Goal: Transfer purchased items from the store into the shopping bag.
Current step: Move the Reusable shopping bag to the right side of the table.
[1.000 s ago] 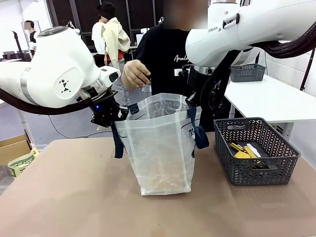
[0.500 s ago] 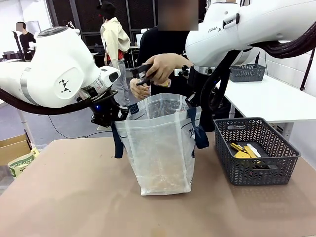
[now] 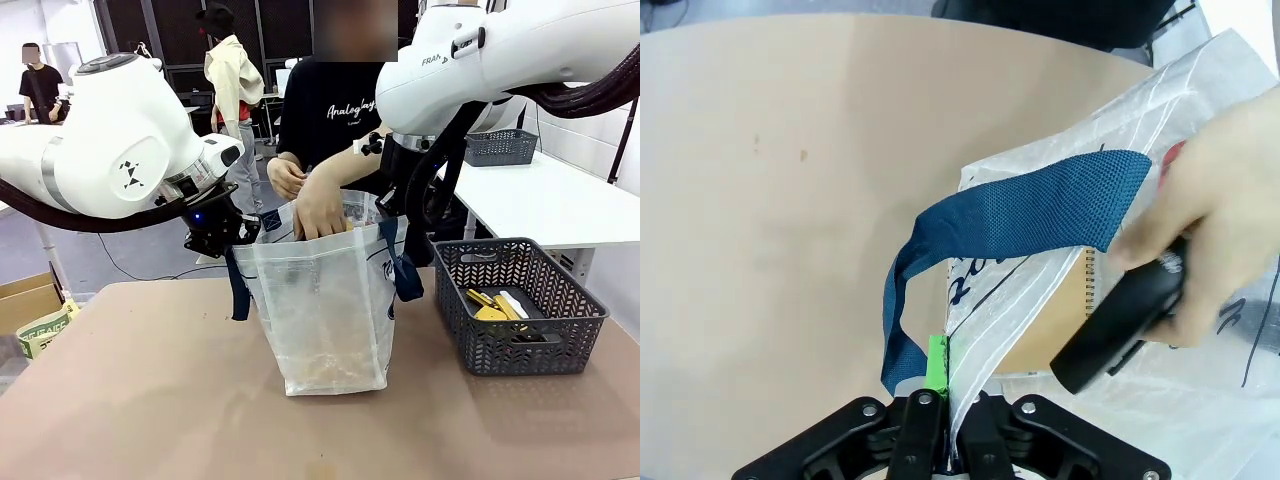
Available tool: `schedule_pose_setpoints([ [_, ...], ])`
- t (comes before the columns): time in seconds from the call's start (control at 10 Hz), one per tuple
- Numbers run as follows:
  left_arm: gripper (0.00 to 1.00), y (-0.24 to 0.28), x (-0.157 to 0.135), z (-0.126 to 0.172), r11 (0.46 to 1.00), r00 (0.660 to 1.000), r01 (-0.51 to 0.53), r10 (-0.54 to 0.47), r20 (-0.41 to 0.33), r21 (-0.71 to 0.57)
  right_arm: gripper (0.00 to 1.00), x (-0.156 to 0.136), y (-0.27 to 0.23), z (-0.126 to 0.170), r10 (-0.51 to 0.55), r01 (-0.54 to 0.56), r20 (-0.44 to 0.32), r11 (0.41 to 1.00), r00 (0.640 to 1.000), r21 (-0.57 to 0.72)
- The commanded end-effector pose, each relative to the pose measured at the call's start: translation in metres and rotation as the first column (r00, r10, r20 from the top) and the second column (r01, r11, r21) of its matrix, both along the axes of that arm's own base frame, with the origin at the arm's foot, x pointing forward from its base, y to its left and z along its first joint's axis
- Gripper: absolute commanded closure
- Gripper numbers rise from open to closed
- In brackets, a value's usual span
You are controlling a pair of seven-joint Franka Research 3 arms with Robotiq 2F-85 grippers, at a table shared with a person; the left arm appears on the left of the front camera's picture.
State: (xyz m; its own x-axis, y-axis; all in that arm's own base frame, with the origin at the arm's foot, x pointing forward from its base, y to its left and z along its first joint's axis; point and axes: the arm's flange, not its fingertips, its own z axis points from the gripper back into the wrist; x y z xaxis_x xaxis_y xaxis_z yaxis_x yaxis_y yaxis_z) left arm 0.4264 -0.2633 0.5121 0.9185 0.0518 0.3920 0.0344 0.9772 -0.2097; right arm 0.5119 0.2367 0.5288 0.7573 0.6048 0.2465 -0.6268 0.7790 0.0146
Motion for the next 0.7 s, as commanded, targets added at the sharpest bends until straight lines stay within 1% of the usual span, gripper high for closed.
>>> schedule_pose_setpoints([
  [0.0,1.00,0.0014,-0.0002,0.0006,1.000,1.000,-0.001,0.000,0.005,0.009,1.00,0.0001,-0.0006,0.0007,-0.005,0.005,-0.004,1.000,1.000,-0.001],
  [0.6,1.00,0.0014,-0.0002,0.0006,1.000,1.000,-0.001,0.000,0.005,0.009,1.00,0.0001,-0.0006,0.0007,-0.005,0.005,-0.004,1.000,1.000,-0.001],
])
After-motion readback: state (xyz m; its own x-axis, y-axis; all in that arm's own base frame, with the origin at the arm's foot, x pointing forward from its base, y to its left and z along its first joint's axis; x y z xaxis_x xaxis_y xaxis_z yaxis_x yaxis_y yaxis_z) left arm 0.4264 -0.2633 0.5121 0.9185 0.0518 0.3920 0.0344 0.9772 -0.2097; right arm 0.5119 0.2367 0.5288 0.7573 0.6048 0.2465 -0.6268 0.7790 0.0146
